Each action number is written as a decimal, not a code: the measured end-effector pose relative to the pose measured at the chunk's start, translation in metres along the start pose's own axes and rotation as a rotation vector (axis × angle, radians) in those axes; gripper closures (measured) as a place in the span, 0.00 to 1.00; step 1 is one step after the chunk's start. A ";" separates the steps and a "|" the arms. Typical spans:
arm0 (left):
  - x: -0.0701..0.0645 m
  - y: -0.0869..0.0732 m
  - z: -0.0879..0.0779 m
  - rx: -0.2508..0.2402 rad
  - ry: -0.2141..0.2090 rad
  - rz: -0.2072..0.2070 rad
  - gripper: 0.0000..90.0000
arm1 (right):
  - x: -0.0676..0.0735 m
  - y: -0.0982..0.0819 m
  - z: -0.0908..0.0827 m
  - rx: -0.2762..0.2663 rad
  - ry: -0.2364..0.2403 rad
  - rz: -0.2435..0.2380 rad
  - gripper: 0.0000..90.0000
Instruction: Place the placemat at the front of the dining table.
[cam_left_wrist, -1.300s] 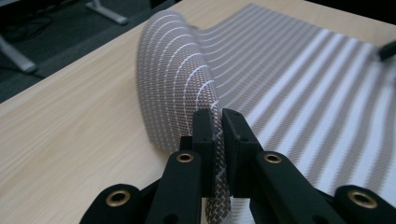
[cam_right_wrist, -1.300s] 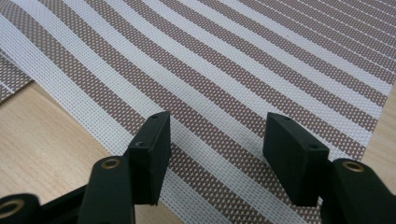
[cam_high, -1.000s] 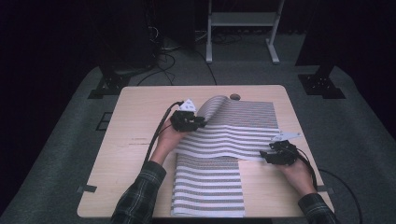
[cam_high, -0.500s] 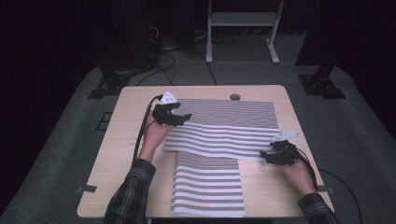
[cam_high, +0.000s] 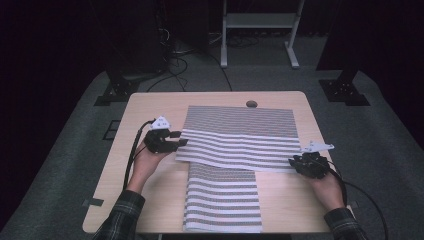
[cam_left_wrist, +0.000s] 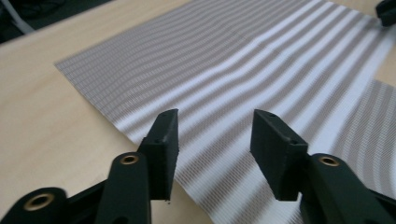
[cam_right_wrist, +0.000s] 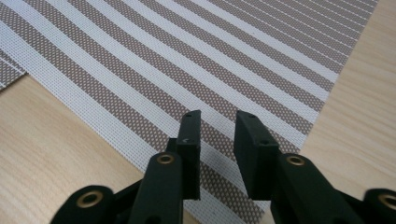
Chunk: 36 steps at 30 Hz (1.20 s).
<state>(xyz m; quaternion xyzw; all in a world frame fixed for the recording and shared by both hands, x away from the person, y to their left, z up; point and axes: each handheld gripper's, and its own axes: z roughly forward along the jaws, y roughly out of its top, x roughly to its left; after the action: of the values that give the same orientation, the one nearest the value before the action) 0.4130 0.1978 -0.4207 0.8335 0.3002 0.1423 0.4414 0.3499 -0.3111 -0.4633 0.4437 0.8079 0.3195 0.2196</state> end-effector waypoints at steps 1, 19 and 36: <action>-0.003 -0.008 -0.004 0.005 0.005 -0.010 0.61 | -0.001 -0.001 -0.001 -0.002 -0.002 0.000 0.83; -0.014 -0.043 0.028 0.168 -0.023 -0.014 0.78 | 0.001 -0.004 0.007 0.059 -0.018 -0.034 0.99; -0.003 -0.030 0.037 0.229 0.055 0.014 0.78 | -0.001 0.013 0.026 0.052 -0.077 -0.048 1.00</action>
<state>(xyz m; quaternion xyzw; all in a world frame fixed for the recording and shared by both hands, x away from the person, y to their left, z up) 0.4181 0.1849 -0.4657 0.8764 0.3207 0.1329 0.3339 0.3743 -0.2983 -0.4727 0.4418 0.8173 0.2758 0.2467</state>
